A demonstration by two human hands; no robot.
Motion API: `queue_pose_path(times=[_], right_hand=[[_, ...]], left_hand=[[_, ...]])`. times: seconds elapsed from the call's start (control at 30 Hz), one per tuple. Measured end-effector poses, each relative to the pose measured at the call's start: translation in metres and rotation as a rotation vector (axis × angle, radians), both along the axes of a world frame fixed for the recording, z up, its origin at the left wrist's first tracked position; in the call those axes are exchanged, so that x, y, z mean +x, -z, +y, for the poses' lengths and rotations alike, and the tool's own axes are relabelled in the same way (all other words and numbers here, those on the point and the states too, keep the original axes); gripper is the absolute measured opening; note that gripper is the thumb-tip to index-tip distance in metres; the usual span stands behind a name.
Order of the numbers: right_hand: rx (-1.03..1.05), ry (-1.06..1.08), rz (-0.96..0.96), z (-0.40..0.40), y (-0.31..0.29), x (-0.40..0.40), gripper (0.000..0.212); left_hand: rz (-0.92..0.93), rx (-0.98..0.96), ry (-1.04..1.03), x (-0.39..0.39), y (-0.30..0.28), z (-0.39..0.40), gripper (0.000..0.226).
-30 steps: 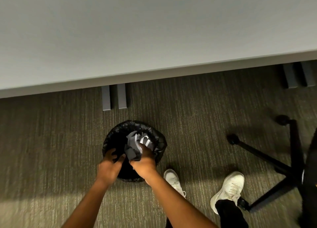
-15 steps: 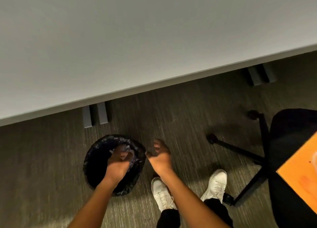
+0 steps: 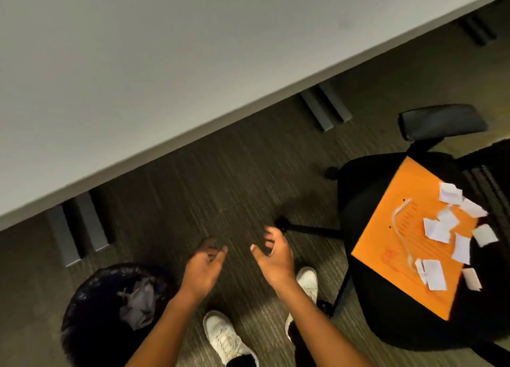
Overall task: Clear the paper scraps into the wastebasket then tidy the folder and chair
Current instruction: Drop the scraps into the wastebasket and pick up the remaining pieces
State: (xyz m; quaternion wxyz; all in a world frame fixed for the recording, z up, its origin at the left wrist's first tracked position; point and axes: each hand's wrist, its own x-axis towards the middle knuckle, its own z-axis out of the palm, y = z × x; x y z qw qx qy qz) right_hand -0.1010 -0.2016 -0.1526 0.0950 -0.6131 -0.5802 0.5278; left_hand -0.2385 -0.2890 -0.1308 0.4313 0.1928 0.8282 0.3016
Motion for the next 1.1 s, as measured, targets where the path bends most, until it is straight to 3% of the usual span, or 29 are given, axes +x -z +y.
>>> queue_pose_path(times=[0.07,0.23,0.47,0.77,0.9,1.1], right_hand=[[0.017,0.053,0.007,0.018,-0.003,0.024,0.052],[0.05,0.186,0.008,0.06,-0.009,0.083,0.051],[0.117,0.392,0.002,0.11,-0.018,0.18,0.049],[0.086,0.637,-0.362,0.136,0.002,0.31,0.059],[0.051,0.59,-0.549,0.138,0.013,0.34,0.07],[-0.044,0.517,-0.607,0.146,0.028,0.357,0.08]], left_hand=[[0.001,0.016,0.046,0.019,-0.005,0.026,0.009],[-0.01,0.041,0.139,0.064,-0.018,0.089,0.036],[-0.022,0.078,0.346,0.135,-0.02,0.159,0.033],[-0.015,0.077,0.654,0.22,-0.005,0.227,0.033],[0.037,0.068,0.781,0.249,0.005,0.253,0.035],[0.132,0.059,0.939,0.282,0.017,0.287,0.034]])
